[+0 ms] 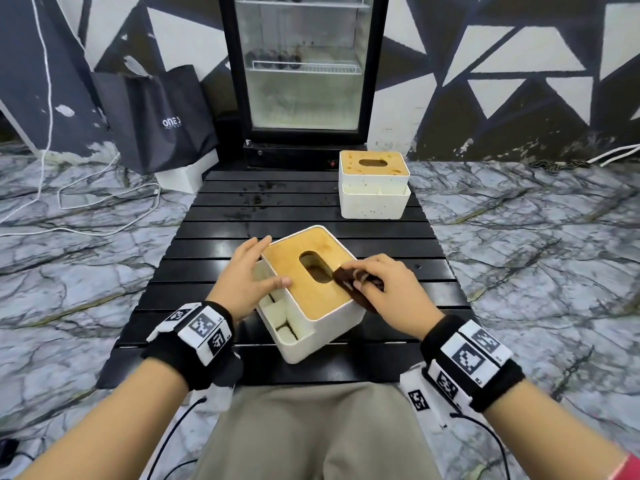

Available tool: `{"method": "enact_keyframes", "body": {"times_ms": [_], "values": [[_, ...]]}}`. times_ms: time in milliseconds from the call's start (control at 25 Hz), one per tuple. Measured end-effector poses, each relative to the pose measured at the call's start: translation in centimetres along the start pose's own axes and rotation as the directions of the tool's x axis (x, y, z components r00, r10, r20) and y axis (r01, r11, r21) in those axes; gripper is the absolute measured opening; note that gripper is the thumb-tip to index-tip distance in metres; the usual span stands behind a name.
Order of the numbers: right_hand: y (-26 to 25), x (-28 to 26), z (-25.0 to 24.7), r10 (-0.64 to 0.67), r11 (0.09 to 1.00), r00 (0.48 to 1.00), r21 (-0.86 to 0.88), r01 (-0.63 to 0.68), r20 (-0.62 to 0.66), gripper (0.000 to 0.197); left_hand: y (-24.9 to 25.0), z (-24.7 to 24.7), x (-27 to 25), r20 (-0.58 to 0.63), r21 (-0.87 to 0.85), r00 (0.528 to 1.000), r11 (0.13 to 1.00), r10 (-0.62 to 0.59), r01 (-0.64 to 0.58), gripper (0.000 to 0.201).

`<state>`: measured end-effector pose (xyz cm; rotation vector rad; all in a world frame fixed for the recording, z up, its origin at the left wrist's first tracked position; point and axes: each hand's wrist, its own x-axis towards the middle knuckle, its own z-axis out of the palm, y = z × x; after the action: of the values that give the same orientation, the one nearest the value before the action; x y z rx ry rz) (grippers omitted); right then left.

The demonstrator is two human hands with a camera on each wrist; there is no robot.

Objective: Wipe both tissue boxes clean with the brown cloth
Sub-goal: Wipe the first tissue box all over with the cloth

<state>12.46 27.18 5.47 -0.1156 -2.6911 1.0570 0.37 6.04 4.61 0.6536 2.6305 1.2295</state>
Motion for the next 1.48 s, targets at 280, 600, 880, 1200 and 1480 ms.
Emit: {"method": "enact_keyframes", "body": {"times_ms": [280, 600, 880, 1200, 1480], "values": [[-2.2, -2.5, -0.4, -0.085, 0.996, 0.987, 0.034, 0.081, 0.138, 0.036, 2.0, 0.6, -0.5, -0.056, 0.169, 0.998, 0.985, 0.038, -0.028, 0.058], [-0.8, -3.1, 2.2, -0.204, 0.978, 0.978, 0.042, 0.202, 0.050, 0.032, 2.6, 3.5, -0.9, 0.017, 0.130, 1.000, 0.991, -0.014, 0.012, 0.070], [0.6, -0.6, 2.0, -0.253, 0.965, 0.967, 0.083, 0.250, 0.034, 0.031, 2.4, 3.2, 0.0, 0.074, 0.100, 0.997, 0.995, -0.008, 0.001, 0.075], [2.3, 4.4, 1.4, -0.127, 0.989, 0.992, 0.072, 0.127, -0.012, 0.034, 2.4, 3.2, -0.1, 0.077, 0.106, 0.997, 0.994, -0.001, -0.007, 0.071], [-0.3, -3.0, 2.6, -0.246, 0.961, 0.967, 0.145, 0.234, 0.067, 0.034, 2.0, 3.4, 0.1, 0.077, 0.111, 0.997, 0.994, 0.010, -0.018, 0.072]]}}
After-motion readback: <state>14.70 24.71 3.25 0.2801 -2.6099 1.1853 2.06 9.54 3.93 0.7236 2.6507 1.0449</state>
